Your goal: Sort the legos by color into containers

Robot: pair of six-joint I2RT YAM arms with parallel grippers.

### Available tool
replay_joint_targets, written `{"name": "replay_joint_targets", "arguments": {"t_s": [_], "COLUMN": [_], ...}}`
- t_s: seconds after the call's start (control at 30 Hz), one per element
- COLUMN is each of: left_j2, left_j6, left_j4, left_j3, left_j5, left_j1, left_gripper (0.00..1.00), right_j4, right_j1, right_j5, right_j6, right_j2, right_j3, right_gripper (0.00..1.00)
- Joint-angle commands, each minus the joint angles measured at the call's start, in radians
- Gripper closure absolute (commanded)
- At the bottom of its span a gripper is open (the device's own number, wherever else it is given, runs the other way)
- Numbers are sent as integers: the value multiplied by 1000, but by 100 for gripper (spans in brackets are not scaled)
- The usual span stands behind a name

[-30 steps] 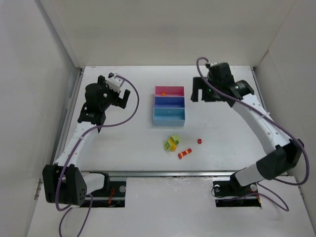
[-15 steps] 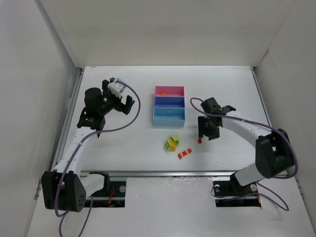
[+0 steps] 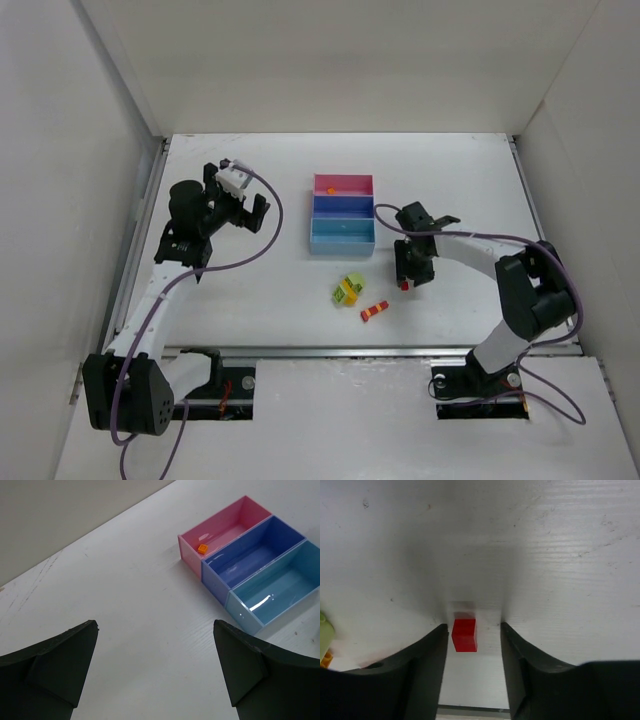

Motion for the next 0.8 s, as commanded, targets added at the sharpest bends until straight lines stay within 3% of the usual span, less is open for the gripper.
{"name": "replay_joint_targets", "arguments": {"t_s": [0.0,0.1,0.13,0.2,0.37,0.5,0.57,0.77], "left_j2": [-27,-27,-27,-27,-27,-18,-18,-18], "left_j6": [4,4,4,4,4,25,25,16], "left_j4": [32,42,42,42,42,42,51,51], "left_j3": [-5,-5,-5,-5,-5,-5,-14,-23], "left_j5": [6,6,6,6,6,6,-3,-3], "left_j1": [-3,-3,-3,-3,-3,-3,-3,-3], "left_gripper": [0,0,0,0,0,0,0,0], "right_j4": [11,11,11,11,-72,-52,-23,123], "right_j1": [13,24,35,47,47,47,47,47], "right_j5": [45,33,33,33,70,180,206,84], "right_j6": [20,20,20,20,-1,-23,-49,-116], "right_j2": [8,-1,-11,-11,-60,-61,-10,194], "right_j3": [0,0,0,23,197,456,524,738], "right_gripper": [51,64,81,100,100,100,100,100]}}
